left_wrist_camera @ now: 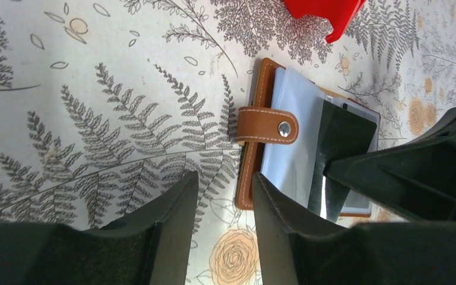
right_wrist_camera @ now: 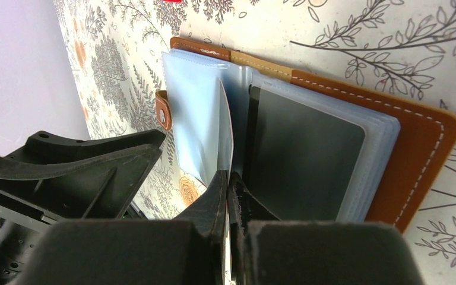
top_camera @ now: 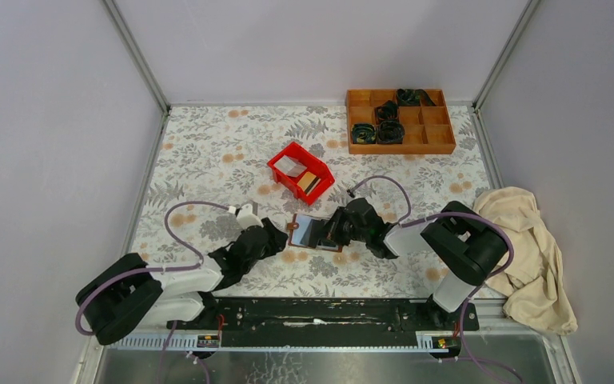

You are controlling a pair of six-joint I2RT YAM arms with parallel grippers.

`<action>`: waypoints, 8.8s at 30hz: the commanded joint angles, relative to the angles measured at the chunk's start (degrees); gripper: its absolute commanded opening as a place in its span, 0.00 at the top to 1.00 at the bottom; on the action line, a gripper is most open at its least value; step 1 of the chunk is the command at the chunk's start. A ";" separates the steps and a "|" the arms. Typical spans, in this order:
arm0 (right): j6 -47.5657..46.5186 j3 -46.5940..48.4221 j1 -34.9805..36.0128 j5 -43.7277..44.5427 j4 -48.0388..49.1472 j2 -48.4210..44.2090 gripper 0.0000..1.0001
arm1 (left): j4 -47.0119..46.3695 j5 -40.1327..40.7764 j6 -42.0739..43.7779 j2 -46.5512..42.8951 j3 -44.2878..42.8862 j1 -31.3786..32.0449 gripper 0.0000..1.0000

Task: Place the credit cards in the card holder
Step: Insert the credit card into the card holder, then close the card holder at the center of the board.

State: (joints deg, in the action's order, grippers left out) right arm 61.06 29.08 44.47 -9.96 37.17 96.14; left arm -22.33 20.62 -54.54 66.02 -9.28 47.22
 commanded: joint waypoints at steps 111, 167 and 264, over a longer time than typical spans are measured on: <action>-4.83 -15.62 3.43 11.83 -23.73 -35.57 0.70 | -18.00 -8.52 2.47 23.62 0.95 -0.99 1.00; 3.80 -19.05 15.91 23.14 -0.09 -35.98 0.55 | -23.10 -8.69 0.47 32.94 0.58 3.30 1.00; -1.56 -7.62 14.78 20.48 8.10 -4.76 0.47 | 11.42 16.54 -9.24 1.67 -7.05 28.53 0.80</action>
State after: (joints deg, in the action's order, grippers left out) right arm 60.84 21.37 59.53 9.93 48.71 90.59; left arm -10.61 32.51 -61.95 64.82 -14.11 75.07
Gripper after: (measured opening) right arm 0.532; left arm 0.205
